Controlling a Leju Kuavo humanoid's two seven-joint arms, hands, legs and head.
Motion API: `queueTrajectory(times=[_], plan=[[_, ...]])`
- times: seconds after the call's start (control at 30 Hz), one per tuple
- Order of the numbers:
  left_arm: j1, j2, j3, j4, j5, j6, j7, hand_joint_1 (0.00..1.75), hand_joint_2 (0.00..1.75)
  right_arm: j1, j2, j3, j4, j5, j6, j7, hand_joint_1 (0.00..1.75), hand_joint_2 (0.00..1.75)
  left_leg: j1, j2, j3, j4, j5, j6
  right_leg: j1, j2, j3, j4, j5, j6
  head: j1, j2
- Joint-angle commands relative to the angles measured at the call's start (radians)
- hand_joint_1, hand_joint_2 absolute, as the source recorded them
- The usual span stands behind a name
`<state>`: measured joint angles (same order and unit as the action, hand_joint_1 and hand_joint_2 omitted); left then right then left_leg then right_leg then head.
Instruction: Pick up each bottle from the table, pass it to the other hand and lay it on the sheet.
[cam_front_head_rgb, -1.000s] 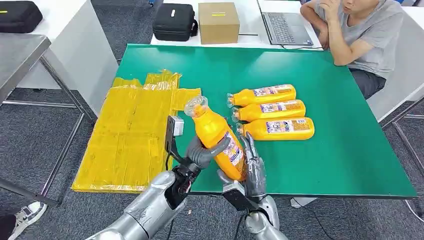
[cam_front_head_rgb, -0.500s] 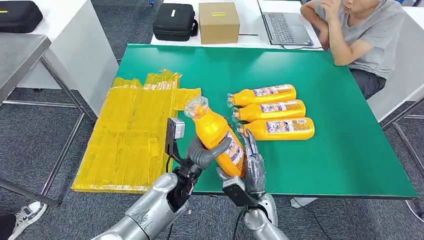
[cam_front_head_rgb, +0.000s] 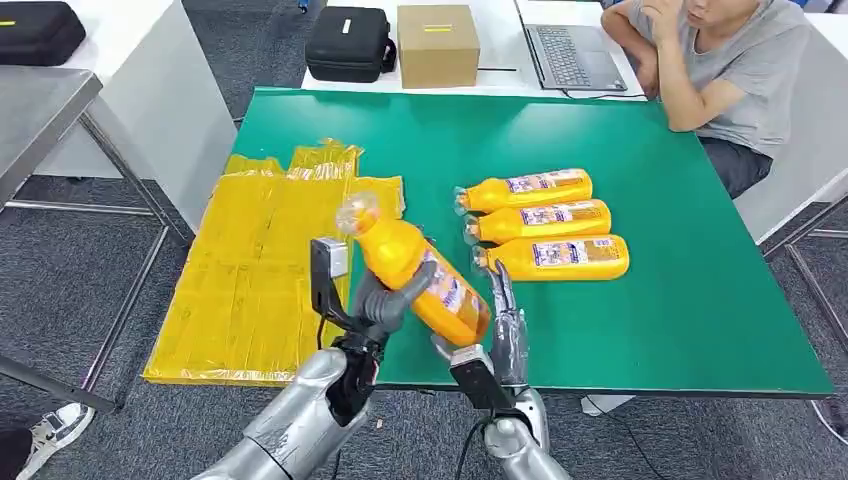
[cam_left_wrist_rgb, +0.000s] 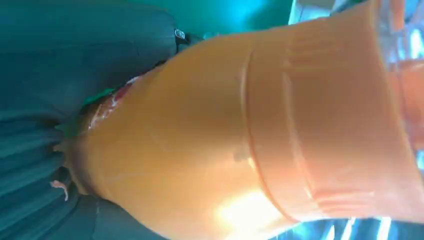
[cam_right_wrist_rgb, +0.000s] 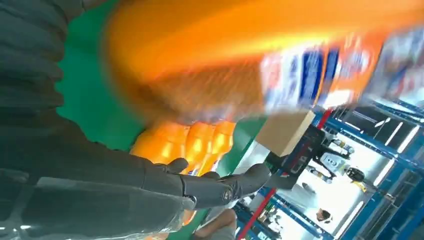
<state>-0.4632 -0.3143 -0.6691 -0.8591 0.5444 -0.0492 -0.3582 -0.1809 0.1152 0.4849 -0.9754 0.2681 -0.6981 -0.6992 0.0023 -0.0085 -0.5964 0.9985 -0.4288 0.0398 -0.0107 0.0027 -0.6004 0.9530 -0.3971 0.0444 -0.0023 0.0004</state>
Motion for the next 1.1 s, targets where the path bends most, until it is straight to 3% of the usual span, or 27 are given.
queueTrajectory(times=[0.03,0.37,0.47,0.53,0.7,0.77,0.8,0.93,1.0,1.1], plan=[[-0.096,0.074,0.232,0.081,-0.073,0.356,-0.091,1.75,1.75,0.005,-0.019,-0.012,-0.012,-0.058,0.000,0.001,0.00,1.75,0.000,0.002,0.004,0.000,-0.001,-0.002,0.000,0.002,0.002,0.000,-0.001,-0.001,0.000,0.000],[-0.123,0.080,0.300,0.164,-0.082,0.399,-0.162,1.75,1.75,0.035,-0.010,-0.023,-0.034,-0.020,0.000,0.001,0.00,1.75,0.000,0.001,0.003,-0.001,0.001,-0.002,0.000,-0.001,0.002,0.001,-0.001,-0.001,0.000,0.000],[-0.148,0.084,0.309,0.206,-0.157,0.534,-0.263,1.75,1.75,0.025,-0.005,-0.019,-0.022,-0.021,0.000,0.001,0.00,1.75,0.000,0.001,0.003,0.000,0.001,-0.002,0.000,0.000,0.001,0.001,-0.001,-0.001,-0.001,0.000],[-0.164,0.104,0.295,0.225,-0.289,0.747,-0.340,1.75,1.75,0.020,-0.004,-0.007,-0.015,-0.022,0.000,0.001,0.00,1.75,0.000,0.002,0.003,0.000,0.000,-0.002,0.000,0.000,0.001,0.001,-0.001,-0.002,0.000,0.000],[-0.147,0.122,0.363,0.201,-0.395,0.747,-0.340,1.75,1.75,0.019,-0.001,-0.004,-0.011,-0.021,0.000,0.001,0.00,1.75,0.000,0.002,0.004,0.000,0.000,-0.003,0.000,0.000,0.002,0.002,-0.001,-0.002,0.000,0.000],[-0.113,0.072,0.559,0.161,-0.668,0.747,-0.340,1.75,1.75,0.018,-0.002,0.004,-0.008,-0.031,0.000,0.001,0.00,1.75,0.000,0.002,0.005,0.000,0.000,-0.003,0.000,0.000,0.003,0.002,-0.002,-0.002,0.000,0.000],[-0.113,0.072,0.559,0.161,-0.668,0.747,-0.340,1.75,1.75,0.018,-0.002,0.004,-0.008,-0.031,0.000,0.001,0.00,1.75,0.000,0.003,0.003,0.000,0.000,-0.002,0.000,0.002,0.001,0.001,0.000,-0.001,0.000,0.000],[-0.046,-0.013,0.910,-0.033,-1.361,0.747,-0.340,1.75,1.75,0.005,0.000,0.034,0.011,-0.039,0.000,0.001,0.00,1.75,0.000,0.004,0.002,0.001,0.000,-0.002,0.000,0.003,0.000,0.002,-0.001,-0.001,0.000,0.000],[-0.046,-0.013,0.910,-0.033,-1.361,0.747,-0.340,1.75,1.75,0.005,0.000,0.034,0.011,-0.039,0.000,0.001,0.00,1.75,0.001,0.003,0.002,0.001,0.000,-0.002,0.001,0.001,0.000,0.002,-0.001,-0.001,0.000,0.000],[-0.034,-0.030,1.005,-0.084,-1.625,0.747,-0.340,1.75,1.75,-0.002,0.005,0.043,0.022,-0.043,0.000,0.001,0.00,1.75,0.000,0.005,0.005,0.000,-0.001,-0.003,0.000,0.004,0.002,0.002,-0.002,-0.002,0.000,0.000]])
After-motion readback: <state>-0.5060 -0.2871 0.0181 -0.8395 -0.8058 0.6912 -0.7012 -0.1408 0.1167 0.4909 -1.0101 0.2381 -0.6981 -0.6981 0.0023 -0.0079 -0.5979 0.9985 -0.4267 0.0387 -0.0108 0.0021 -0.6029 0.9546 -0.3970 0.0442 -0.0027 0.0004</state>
